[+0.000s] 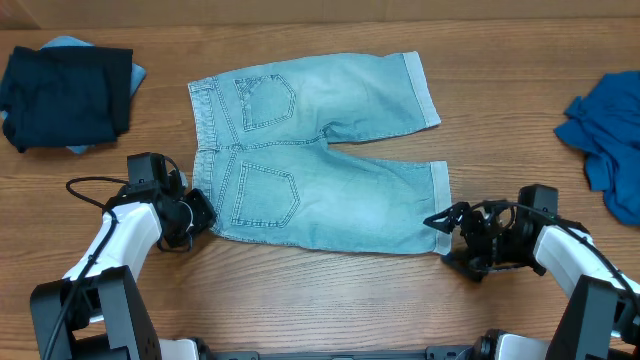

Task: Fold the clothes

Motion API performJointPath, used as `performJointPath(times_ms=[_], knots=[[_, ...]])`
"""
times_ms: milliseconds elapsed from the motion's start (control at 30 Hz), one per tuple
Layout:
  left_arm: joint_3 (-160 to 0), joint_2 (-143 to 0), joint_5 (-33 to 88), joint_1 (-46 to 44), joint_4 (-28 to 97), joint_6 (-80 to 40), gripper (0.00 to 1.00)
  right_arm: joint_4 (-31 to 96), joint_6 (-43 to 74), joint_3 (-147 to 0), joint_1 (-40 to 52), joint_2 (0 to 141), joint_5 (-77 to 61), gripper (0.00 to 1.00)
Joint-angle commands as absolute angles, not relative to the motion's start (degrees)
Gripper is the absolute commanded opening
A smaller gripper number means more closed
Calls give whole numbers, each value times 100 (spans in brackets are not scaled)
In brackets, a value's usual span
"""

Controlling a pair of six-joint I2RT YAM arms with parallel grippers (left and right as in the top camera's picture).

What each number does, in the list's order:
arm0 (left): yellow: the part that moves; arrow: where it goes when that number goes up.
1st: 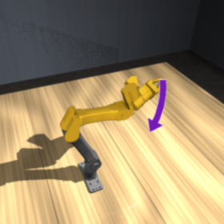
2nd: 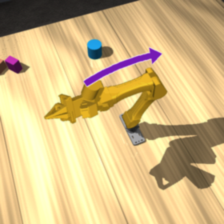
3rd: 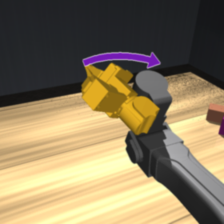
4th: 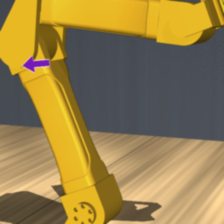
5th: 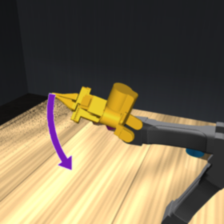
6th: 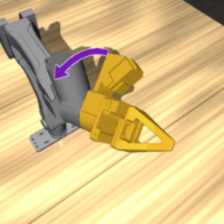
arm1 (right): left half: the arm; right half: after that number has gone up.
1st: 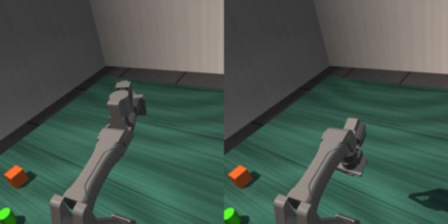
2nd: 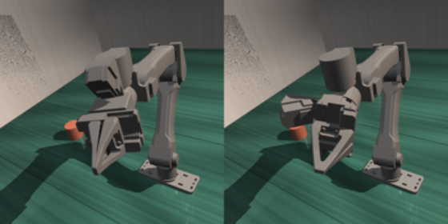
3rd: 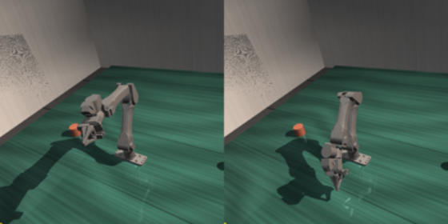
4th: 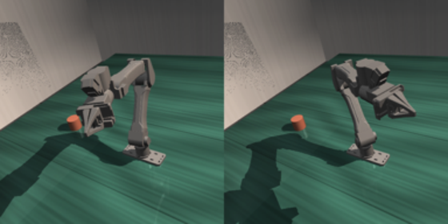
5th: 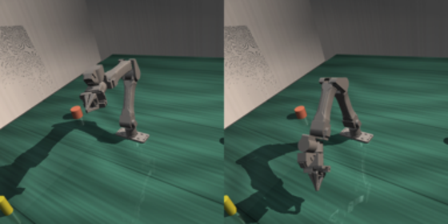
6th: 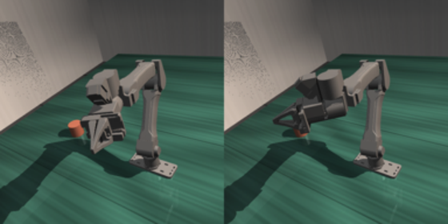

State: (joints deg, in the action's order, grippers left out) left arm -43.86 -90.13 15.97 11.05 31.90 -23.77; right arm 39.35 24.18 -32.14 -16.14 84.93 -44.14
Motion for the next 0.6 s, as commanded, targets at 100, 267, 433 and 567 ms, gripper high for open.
performJointPath(times_ms=[100,267,433,567], knots=[[-4355,-9063,1811,1122,3212,-2224,4,3461,3183,-2373,-1621,8600,-4606,100],[-4355,-9063,1892,1122,3201,-2217,4,2995,3524,-2316,-1627,8600,-4681,100],[-4355,-9063,1981,1122,3162,-2180,4,2388,3778,-2322,-1627,8600,-4654,100],[-4355,-9063,2023,1122,3118,-2178,5,2032,3754,-2333,-1627,8600,-4639,100]])
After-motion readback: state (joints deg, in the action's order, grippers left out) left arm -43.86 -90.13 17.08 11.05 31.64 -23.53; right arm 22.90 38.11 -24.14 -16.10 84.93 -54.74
